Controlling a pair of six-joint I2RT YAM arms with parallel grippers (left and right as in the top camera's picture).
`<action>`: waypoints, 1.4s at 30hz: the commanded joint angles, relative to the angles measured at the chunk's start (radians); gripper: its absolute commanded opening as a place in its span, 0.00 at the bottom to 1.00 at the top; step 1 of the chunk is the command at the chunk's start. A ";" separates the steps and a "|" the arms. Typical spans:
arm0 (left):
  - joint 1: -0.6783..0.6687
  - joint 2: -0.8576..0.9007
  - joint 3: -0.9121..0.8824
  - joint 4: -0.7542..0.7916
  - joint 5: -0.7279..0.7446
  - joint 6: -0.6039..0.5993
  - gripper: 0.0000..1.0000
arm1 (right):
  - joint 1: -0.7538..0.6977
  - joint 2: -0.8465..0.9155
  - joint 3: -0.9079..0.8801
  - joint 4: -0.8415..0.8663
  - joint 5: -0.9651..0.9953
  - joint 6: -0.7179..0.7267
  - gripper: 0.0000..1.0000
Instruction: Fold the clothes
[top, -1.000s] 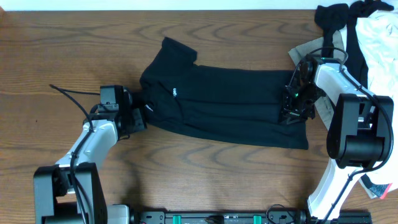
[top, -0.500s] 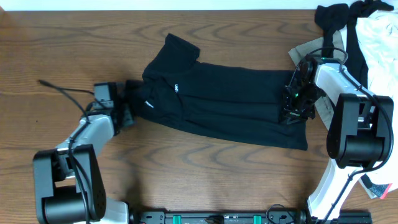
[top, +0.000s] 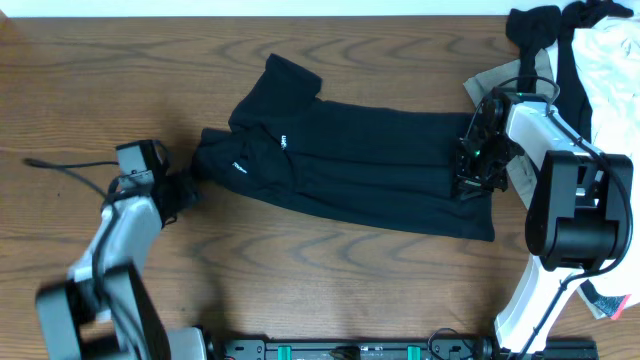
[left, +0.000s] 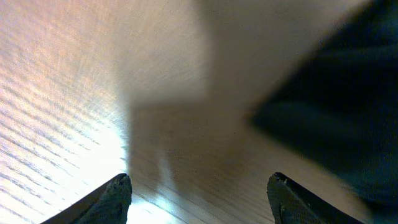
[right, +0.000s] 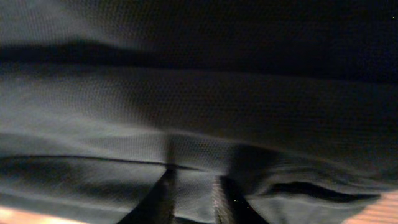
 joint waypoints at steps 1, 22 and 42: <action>0.001 -0.197 0.005 0.009 0.167 0.027 0.74 | -0.020 0.065 -0.061 0.053 0.169 0.010 0.17; -0.212 0.006 0.005 0.245 0.244 0.129 0.74 | 0.006 -0.300 -0.092 0.146 0.095 0.000 0.31; -0.212 0.225 0.005 -0.048 0.177 0.129 0.73 | 0.036 -0.263 -0.415 0.468 0.093 0.000 0.45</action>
